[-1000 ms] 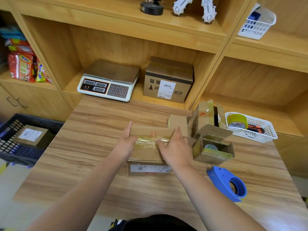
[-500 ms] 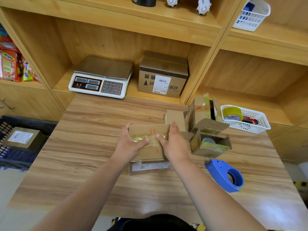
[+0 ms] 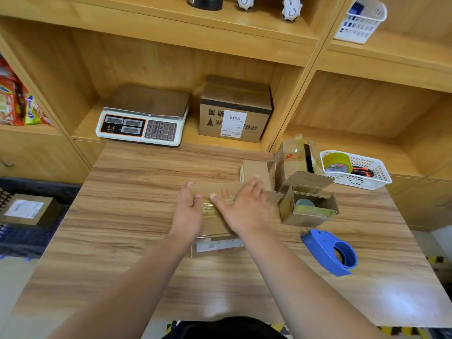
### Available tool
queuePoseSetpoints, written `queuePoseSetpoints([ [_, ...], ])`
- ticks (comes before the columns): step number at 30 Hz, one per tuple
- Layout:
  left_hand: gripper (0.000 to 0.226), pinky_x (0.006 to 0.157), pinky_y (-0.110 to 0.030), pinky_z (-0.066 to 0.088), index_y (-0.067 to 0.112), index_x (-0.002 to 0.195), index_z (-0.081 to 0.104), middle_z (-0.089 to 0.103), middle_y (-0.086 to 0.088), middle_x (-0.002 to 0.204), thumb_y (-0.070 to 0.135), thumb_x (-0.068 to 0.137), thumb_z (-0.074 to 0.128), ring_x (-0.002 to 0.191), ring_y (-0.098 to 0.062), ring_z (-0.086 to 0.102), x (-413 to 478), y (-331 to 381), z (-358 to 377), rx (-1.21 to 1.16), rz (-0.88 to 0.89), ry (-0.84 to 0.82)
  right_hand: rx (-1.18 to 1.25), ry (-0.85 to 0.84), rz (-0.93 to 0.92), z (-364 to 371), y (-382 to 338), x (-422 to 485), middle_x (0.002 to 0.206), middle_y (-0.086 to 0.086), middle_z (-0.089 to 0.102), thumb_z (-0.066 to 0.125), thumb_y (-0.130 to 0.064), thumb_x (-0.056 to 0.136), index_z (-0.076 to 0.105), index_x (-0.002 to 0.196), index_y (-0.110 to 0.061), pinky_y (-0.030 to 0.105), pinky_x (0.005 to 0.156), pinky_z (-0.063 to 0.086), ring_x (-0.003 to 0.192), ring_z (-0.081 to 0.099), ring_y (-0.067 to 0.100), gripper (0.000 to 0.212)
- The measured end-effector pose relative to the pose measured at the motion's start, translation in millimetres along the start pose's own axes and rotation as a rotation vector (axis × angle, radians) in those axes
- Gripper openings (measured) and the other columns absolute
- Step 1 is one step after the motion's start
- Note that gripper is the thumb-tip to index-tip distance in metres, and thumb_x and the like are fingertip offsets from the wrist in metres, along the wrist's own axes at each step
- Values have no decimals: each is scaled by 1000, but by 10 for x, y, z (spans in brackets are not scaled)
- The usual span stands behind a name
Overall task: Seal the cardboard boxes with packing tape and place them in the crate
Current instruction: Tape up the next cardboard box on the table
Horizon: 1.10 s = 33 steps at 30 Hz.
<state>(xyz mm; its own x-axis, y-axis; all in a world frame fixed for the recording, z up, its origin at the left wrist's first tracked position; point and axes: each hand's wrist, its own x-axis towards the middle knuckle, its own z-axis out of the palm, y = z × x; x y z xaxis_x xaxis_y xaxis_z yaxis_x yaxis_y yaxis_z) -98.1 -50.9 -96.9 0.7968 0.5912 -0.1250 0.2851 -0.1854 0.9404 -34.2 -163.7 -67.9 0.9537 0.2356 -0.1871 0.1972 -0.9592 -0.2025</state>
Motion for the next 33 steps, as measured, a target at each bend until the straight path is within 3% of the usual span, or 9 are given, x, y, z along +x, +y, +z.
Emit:
queuePoseSetpoints([
  [1,40,101,-21,23,11,140,33,39,-7,139,11,100,37,125,-16,36,-8,-8,-3,5,5,4,-11,-11,16,13,-48,-4,158,18,-4,26,-89,69,-13,148,-1,49,116,17,145,6,32,124],
  [3,39,99,-21,24,12,139,34,40,-9,139,12,100,36,124,-16,37,-10,-23,-8,6,6,8,-14,6,16,16,-81,8,158,19,-5,29,-88,70,-13,148,-1,49,116,11,145,4,32,124],
  [12,39,106,-41,34,17,139,34,43,-12,136,17,101,34,122,-26,43,-22,-21,-5,-26,-37,-8,147,123,-65,-15,79,43,158,12,18,46,-59,90,11,151,-7,36,107,33,138,32,29,87],
  [16,40,104,-33,33,20,141,32,41,-7,137,18,101,33,122,-22,42,-33,5,-6,-23,-50,-10,231,121,-62,-119,334,91,139,6,51,48,-46,95,17,151,-24,35,88,48,114,58,25,68],
  [19,40,99,-35,36,23,141,33,43,-9,136,17,101,33,120,-27,44,-39,7,-9,-53,-87,-18,325,82,-29,-162,494,133,130,9,59,45,-41,98,26,149,-22,36,90,46,115,57,27,58],
  [24,39,93,-34,39,26,139,36,44,-10,135,16,101,34,117,-28,47,-24,12,4,-69,-107,9,394,120,-15,-96,496,172,104,11,68,45,-33,99,62,117,-12,32,74,47,98,61,30,34],
  [27,39,74,-38,49,34,136,41,58,-17,105,19,100,37,85,-30,60,-35,-8,21,-129,-164,39,413,150,10,-84,513,214,95,15,68,44,-31,99,66,108,-9,27,64,35,83,58,27,31],
  [29,39,51,-25,43,40,134,41,53,0,73,22,100,36,50,-13,44,-46,-27,31,-132,-187,61,415,159,24,-73,528,225,98,14,68,44,-31,99,66,111,-11,26,65,35,86,58,28,32],
  [33,38,39,-17,35,45,133,40,48,4,74,26,101,33,40,-5,31,-64,-46,27,-128,-193,71,382,152,-25,-67,539,186,103,11,69,40,-34,100,63,119,-13,30,70,44,96,61,30,36],
])
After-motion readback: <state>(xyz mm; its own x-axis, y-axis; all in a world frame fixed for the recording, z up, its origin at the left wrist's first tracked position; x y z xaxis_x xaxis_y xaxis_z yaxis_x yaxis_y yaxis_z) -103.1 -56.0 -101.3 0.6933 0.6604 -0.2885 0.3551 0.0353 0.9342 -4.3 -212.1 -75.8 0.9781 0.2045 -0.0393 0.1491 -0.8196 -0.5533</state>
